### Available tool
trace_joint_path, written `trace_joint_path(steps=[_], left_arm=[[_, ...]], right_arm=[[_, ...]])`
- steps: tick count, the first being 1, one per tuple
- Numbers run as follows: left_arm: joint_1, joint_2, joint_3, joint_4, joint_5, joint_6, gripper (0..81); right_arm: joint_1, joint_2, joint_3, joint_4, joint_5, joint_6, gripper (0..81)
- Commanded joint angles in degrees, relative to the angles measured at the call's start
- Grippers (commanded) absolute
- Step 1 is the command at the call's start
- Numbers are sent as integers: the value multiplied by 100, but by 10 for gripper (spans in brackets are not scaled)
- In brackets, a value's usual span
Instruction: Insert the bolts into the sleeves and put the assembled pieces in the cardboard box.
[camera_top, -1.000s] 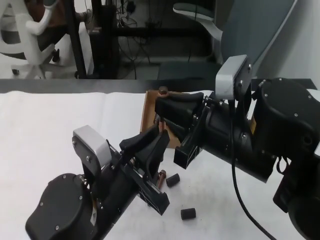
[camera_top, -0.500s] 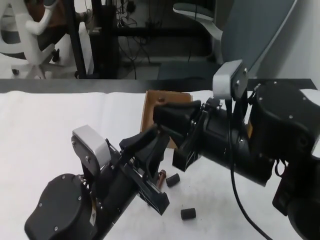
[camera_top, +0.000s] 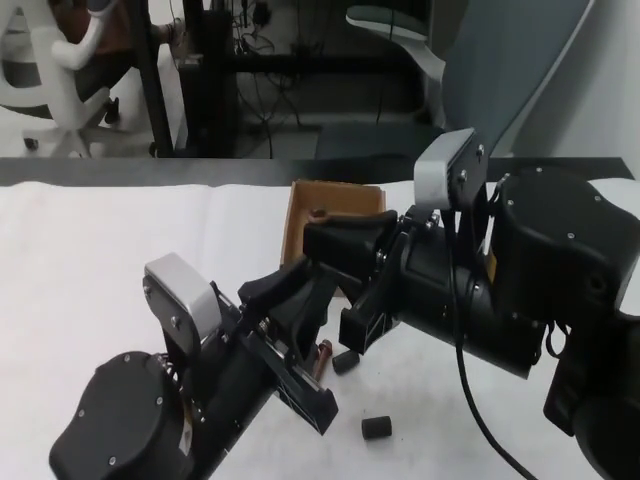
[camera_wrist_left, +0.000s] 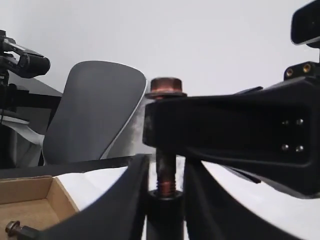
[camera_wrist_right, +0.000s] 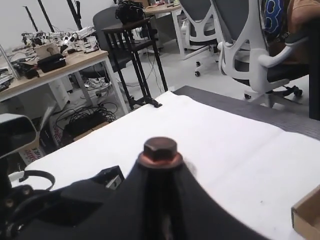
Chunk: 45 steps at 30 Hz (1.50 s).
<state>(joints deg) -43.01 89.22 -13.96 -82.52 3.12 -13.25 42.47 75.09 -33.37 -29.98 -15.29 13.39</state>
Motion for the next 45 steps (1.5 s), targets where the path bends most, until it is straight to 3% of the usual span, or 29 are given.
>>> trace_joint_path(steps=[1, 3, 4, 5, 9, 14, 21, 25, 28, 31, 36, 44, 45], left_arm=[[-24, -37, -70, -648, 377, 327, 18], [-24, -37, -70, -648, 377, 327, 18], [-24, -37, -70, -648, 377, 327, 18], [-24, -37, -70, -648, 377, 327, 18], [-24, -37, -70, -648, 377, 327, 18], [232, -37, -115, -539, 207, 253, 18], [1069, -26, -1396, 2131, 1167, -478, 18], [1334, 32, -2776, 4800, 1270, -372, 18], [1491, 298, -3699, 6228, 1287, 43, 18], [1623, 742, -4535, 6698, 1287, 82, 18], [1842, 1699, -5642, 7450, 1287, 72, 18], [1959, 3126, -6859, 7973, 1337, 69, 7], [1966, 3249, -6975, 7973, 1336, 69, 48]], right_arm=[[83, -19, -27, 281, -434, 84, 291], [83, -19, -27, 330, -290, 206, 559], [83, -19, -27, 335, -225, 256, 659], [83, -19, -27, 331, -158, 332, 700], [83, -140, -27, -86, -127, 354, 700], [35, -840, -27, -511, 756, -165, 700], [-244, -2295, -27, 2138, 1823, -677, 700], [-458, -2628, -27, 3839, 1824, -670, 700], [-647, -2512, -15, 4547, 1687, -1216, 666], [-815, -2258, -15, 4731, 1310, -1743, 616], [-950, -1603, -26, 4730, 314, -2870, 609], [-950, -418, -115, 4732, 110, -4447, 609], [-950, -278, -145, 4732, 110, -4526, 609]])
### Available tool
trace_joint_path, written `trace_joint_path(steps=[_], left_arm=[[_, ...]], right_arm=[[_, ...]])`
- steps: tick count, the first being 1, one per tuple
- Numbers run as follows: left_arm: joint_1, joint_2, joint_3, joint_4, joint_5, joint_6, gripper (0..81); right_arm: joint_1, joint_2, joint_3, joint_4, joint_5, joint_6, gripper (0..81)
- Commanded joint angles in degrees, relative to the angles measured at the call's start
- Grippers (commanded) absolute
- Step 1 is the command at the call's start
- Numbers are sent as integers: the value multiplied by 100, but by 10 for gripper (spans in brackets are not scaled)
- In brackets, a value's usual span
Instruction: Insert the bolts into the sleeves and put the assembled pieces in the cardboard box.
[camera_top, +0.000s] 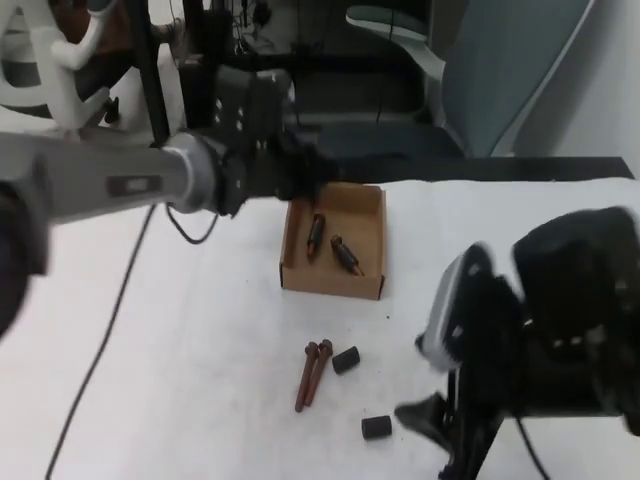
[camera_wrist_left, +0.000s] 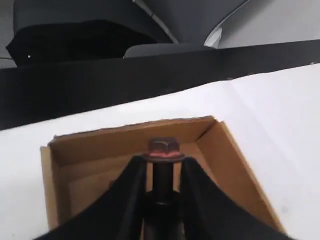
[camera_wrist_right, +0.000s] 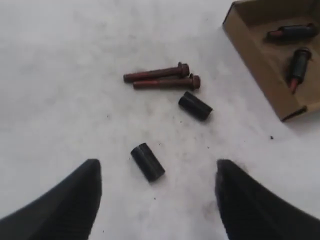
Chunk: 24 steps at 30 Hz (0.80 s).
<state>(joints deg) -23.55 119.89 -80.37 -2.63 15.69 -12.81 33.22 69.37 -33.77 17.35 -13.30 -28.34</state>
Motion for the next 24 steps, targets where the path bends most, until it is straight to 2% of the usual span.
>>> trace_joint_path(steps=[1, 2, 4, 6, 7, 12, 17, 20, 21, 22, 24], left_arm=[[33, 334, -439, -15, 149, 25, 108], [31, 426, -541, -29, 201, 25, 169], [62, 602, -715, -29, 353, 37, 377], [83, 674, -852, -67, 428, 37, 638], [99, 674, -883, -64, 428, 37, 700], [250, 367, -914, 68, 987, -137, 700], [574, -115, -914, 887, 1444, -93, 700], [791, -319, -914, 1424, 2354, 110, 700], [879, -368, -914, 1619, 3030, 224, 700], [929, -390, -914, 1738, 3391, 236, 700], [1033, -438, -914, 2102, 3893, 259, 700]], right_arm=[[-25, 473, -139, 0, -77, -441, 609], [-25, 643, -179, 0, -77, -549, 609], [-14, 932, -277, 0, 10, -686, 609], [-14, 1210, -429, 16, 76, -791, 609], [-2, 1314, -513, 55, 75, -825, 609], [194, 1752, -1052, 618, 85, -1483, 609], [425, 2068, -1373, 1108, 531, -2184, 609], [470, 2283, -1427, 1191, 793, -2678, 568], [465, 2366, -1424, 1190, 934, -2910, 536], [465, 2436, -1424, 1190, 1121, -3130, 505], [465, 2605, -1424, 1146, 1268, -3338, 491]])
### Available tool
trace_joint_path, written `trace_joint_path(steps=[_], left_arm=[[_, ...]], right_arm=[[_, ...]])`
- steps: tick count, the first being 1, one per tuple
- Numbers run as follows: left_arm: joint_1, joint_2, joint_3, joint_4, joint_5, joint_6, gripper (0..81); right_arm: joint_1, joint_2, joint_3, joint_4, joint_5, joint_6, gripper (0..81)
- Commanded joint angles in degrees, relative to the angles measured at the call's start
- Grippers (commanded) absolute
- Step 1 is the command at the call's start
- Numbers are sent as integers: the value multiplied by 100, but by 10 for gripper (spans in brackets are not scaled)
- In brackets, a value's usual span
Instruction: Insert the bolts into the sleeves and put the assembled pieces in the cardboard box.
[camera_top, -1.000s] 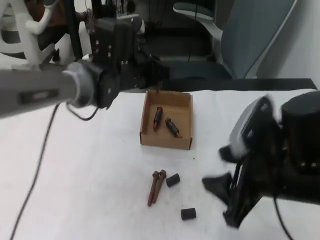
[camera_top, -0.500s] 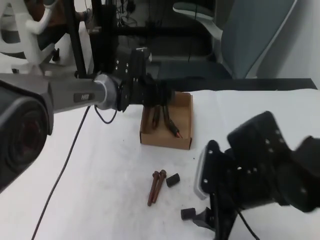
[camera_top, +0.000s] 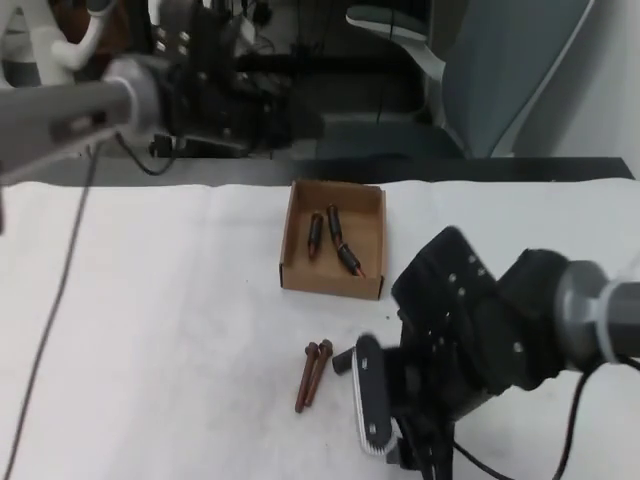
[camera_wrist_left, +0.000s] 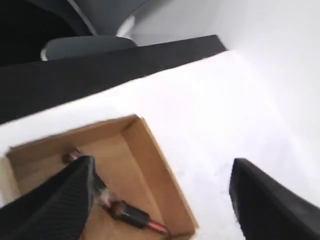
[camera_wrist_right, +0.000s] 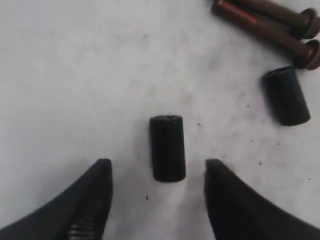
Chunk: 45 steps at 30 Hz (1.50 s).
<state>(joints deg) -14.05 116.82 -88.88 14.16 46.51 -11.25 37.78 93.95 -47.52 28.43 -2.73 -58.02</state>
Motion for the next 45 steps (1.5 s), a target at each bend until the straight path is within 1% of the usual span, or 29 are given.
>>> trace_joint_path(steps=[1, 5, 8, 10, 11, 13, 14, 15, 16, 18, 21, 22, 26, 28, 31, 32, 33, 34, 36, 38, 41, 45], left_arm=[[131, -144, -63, 661, 933, 208, 700], [252, -153, -63, 1773, 973, 1125, 700], [269, -153, -63, 2724, 759, 2025, 700], [269, -153, -63, 3249, 475, 2444, 700], [269, -153, -63, 3489, 368, 2680, 700], [269, -153, -63, 3737, 365, 2852, 700], [269, -153, -63, 3883, 396, 2910, 700], [269, -153, -63, 3976, 398, 2929, 700], [269, -153, -63, 4091, 414, 2931, 700], [240, -153, -63, 4315, 437, 3008, 700], [165, -153, -63, 4885, 436, 3382, 700], [135, -153, -63, 5044, 436, 3486, 700], [-41, -215, 221, 5305, 598, 3508, 700], [-241, -244, 457, 5303, 659, 3413, 665], [-567, -254, 703, 5198, 522, 3356, 609], [-651, -254, 766, 5124, 308, 3271, 592], [-881, -254, 851, 4924, -394, 2967, 557], [-963, -254, 870, 4825, -696, 2858, 556], [-1277, -254, 911, 4277, -1910, 2400, 556], [-1422, -254, 910, 3936, -2363, 2092, 556], [-1567, -254, 910, 3478, -2726, 1730, 556], [-1655, -254, 910, 3065, -3236, 1455, 556]], right_arm=[[9, 222, -62, 25, 210, -364, 491], [95, 463, -125, 54, 209, -374, 491], [214, 552, -199, 7, 209, -373, 491], [272, 566, -241, -40, 209, -373, 482], [292, 562, -269, -38, 209, -373, 437], [328, 562, -285, -24, 239, -373, 256], [331, 562, -282, -13, 273, -373, 112], [340, 562, -282, 21, 337, -373, 4], [344, 562, -282, 58, 398, -373, 0], [341, 562, -282, 146, 733, -220, 6], [328, 476, -282, 147, 1339, 405, 6], [304, 421, -282, 147, 1415, 596, 6], [56, -73, -235, 78, 1390, 2268, 6], [-128, -439, -103, -52, 1232, 2843, 6], [-359, -870, 113, -243, 874, 3252, 6], [-422, -1028, 231, -288, 779, 3361, 6], [-512, -1333, 435, -346, 752, 3526, 6], [-548, -1485, 537, -341, 751, 3534, 6], [-588, -1997, 861, -343, 751, 3646, 6], [-584, -2236, 1044, -294, 751, 3706, 6], [-584, -2683, 1279, -77, 751, 3750, 6], [-584, -3069, 1498, 30, 751, 3750, 6]])
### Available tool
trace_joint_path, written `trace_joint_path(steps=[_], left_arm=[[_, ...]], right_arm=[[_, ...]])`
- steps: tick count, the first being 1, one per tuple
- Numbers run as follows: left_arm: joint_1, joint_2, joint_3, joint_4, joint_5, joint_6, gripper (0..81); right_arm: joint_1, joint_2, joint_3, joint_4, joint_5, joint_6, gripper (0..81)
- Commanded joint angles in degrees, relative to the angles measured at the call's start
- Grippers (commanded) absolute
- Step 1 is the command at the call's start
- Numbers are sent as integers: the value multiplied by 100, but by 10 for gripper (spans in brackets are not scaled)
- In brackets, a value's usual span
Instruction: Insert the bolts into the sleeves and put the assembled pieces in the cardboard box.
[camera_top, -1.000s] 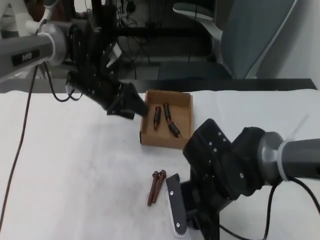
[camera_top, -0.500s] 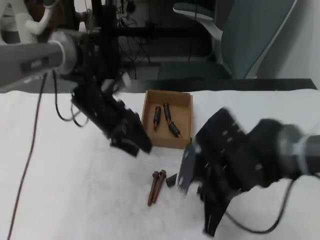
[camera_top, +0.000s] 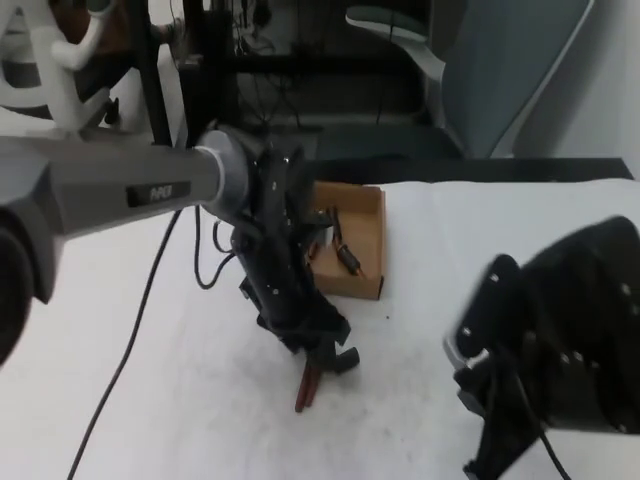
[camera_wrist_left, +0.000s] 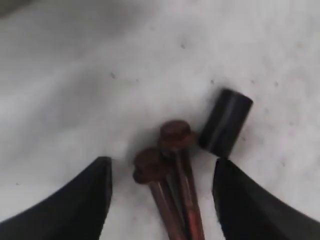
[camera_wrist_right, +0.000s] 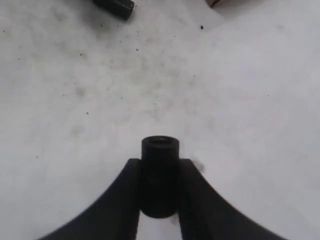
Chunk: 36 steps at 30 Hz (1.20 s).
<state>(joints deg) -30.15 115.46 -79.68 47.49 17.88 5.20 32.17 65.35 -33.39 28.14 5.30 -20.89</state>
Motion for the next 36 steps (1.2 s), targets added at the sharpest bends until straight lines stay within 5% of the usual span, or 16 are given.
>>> trace_joint_path(steps=[1, 36], left_arm=[[-45, -119, -10, -331, -371, -228, 556], [370, -119, -10, 335, -645, -520, 556]], right_arm=[[-23, -262, 114, 87, -51, 38, 6], [-37, -290, 436, -32, -51, 14, 6]])
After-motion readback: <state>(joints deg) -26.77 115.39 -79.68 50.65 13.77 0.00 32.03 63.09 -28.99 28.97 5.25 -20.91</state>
